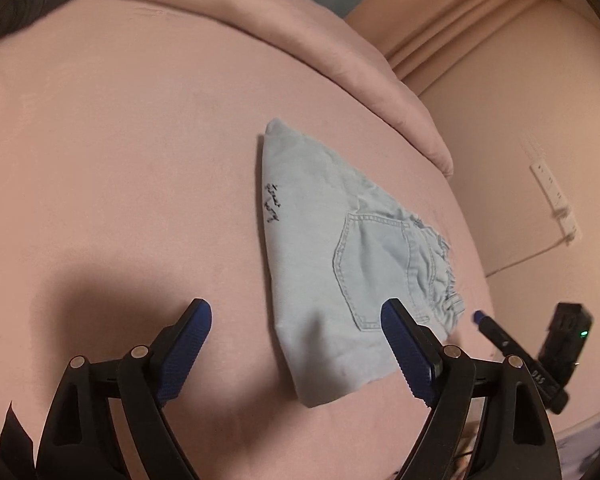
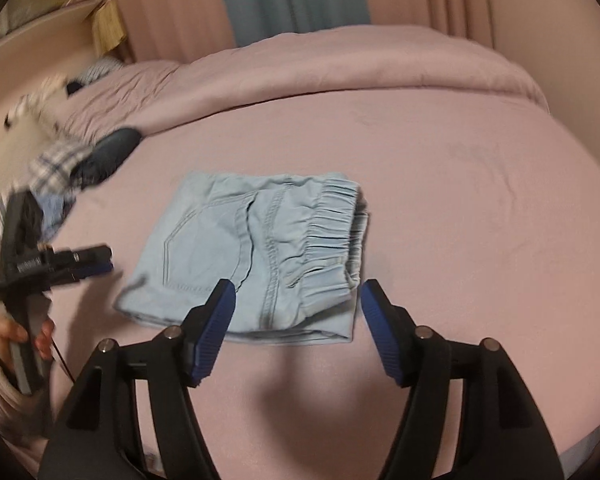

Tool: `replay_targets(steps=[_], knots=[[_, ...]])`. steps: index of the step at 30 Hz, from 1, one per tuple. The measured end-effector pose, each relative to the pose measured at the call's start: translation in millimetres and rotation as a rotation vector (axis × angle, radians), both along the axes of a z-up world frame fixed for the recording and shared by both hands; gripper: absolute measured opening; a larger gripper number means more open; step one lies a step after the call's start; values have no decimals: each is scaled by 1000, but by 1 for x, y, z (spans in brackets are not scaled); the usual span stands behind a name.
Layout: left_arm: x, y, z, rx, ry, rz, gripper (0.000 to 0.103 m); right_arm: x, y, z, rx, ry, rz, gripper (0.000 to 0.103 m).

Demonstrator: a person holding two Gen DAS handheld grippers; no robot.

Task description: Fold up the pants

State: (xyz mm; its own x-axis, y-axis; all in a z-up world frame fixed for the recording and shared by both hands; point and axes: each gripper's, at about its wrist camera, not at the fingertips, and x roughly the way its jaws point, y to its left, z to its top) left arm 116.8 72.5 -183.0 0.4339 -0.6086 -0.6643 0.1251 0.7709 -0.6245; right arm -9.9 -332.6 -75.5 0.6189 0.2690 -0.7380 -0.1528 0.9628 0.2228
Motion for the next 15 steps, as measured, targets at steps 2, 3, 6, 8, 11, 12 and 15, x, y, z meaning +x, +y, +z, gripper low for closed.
replay_targets(steps=[2, 3, 6, 8, 11, 12, 15], knots=[[4, -3, -5, -26, 26, -7, 86, 0, -3, -3, 62, 22, -18, 67], [6, -6, -7, -29, 36, -13, 86, 2, -6, -5, 86, 34, -26, 68], [10, -9, -11, -20, 51, -16, 86, 9, -11, -16, 147, 73, -32, 71], [13, -12, -14, -24, 61, -17, 86, 15, -13, -25, 177, 105, -43, 73], [16, -13, -14, -23, 62, -26, 86, 20, -14, -36, 197, 137, -50, 74], [17, -15, -14, -15, 59, -31, 86, 22, -13, -38, 195, 146, -53, 74], [21, -20, -15, -2, 57, -43, 86, 27, -9, -47, 216, 175, -53, 75]])
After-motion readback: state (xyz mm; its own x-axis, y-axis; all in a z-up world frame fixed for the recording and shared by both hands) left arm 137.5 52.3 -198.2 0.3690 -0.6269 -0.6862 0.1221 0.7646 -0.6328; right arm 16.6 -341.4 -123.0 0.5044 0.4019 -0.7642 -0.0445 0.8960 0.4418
